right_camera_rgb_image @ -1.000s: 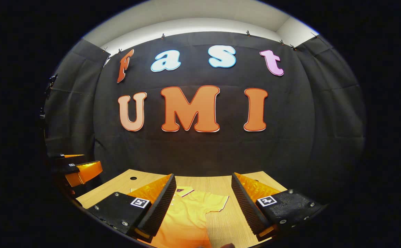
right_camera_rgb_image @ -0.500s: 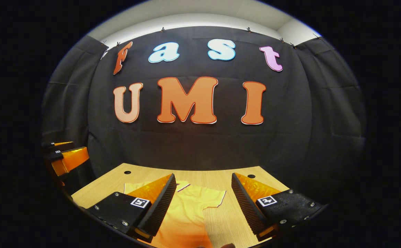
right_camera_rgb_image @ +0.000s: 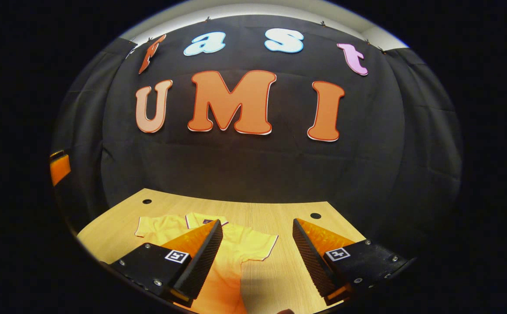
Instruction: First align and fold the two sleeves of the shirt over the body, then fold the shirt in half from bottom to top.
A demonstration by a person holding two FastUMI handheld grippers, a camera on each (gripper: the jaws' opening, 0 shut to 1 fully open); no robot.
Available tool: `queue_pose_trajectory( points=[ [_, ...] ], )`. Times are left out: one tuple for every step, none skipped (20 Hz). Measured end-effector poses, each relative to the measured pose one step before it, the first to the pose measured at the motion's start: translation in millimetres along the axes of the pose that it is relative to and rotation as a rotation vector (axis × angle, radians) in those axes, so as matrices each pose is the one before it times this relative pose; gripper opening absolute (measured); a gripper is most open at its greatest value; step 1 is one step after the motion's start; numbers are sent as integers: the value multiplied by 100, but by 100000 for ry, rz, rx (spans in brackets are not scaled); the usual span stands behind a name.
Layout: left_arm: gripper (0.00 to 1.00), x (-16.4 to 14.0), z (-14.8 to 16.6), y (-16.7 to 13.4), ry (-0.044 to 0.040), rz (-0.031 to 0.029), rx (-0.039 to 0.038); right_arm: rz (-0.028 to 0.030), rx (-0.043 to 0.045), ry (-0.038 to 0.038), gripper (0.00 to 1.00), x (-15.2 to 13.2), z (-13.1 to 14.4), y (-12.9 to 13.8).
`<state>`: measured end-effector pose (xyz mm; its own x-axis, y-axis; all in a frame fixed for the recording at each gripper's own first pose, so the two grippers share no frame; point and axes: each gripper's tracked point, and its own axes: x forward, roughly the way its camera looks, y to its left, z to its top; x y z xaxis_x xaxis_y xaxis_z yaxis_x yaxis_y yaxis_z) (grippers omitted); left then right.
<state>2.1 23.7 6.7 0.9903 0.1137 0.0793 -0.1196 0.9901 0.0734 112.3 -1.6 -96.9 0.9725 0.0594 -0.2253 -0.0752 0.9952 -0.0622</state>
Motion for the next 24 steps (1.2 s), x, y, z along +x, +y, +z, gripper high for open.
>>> queue_pose_trajectory(
  points=[
    [97,274,-264,18,970,1903,331,606,-207,1884,97,1128,-454,-324],
    [98,197,-260,61,1084,2138,261,409,34,2119,98,1296,-501,-241],
    [98,134,-97,18,739,1734,181,309,-144,2467,98,977,-471,-377],
    [98,-60,-30,-12,567,1710,383,661,-113,2470,98,1239,-531,-183],
    [98,32,-202,22,505,1691,688,239,-127,2517,98,1187,-524,-294],
    [98,100,-198,103,954,1656,731,450,312,2223,98,1151,-455,-216],
    [98,-73,-333,62,1107,1668,560,50,470,3107,98,1177,-630,-279],
    [98,-61,-247,81,1222,1638,335,43,616,3882,98,1119,-826,-215],
    [98,-92,-407,226,1292,1986,412,472,846,4236,98,1094,-923,-294],
    [98,-114,-257,213,1382,1940,668,886,1084,3602,98,882,-700,-96],
    [98,-111,-561,102,1299,2119,674,613,942,2701,98,966,-519,-84],
    [98,17,-424,94,1404,1587,533,-101,261,2543,98,1013,-456,-320],
    [99,-148,-308,320,1358,2053,357,-321,-142,2838,98,926,-625,-498],
    [99,-220,-261,170,1199,1818,245,-112,-210,2908,98,960,-506,-309],
    [99,-274,-473,-60,1382,1479,367,-199,-76,3038,98,897,-414,-334],
    [99,-144,-393,-12,1316,1344,500,371,149,3608,98,1068,-464,-148],
    [99,-201,-622,-148,1455,1186,513,513,337,4416,96,859,-732,-159],
    [99,-224,-428,27,1494,725,522,1239,950,5012,96,744,-673,106],
    [99,64,-427,-213,1875,567,537,488,1071,3326,92,956,-517,-66],
    [99,-130,-359,-64,1903,571,683,546,725,2786,89,673,-334,-33],
    [99,-87,-412,-13,1651,714,411,10,-95,2119,86,861,-236,-217],
    [99,-187,-367,65,1328,678,-49,-757,-953,2427,85,813,-211,-285],
    [99,-401,-790,-25,1548,597,-240,-856,-906,2663,84,763,-202,-279],
    [99,-329,-466,133,1694,665,-249,779,-337,2938,84,547,-241,118]
  ],
)
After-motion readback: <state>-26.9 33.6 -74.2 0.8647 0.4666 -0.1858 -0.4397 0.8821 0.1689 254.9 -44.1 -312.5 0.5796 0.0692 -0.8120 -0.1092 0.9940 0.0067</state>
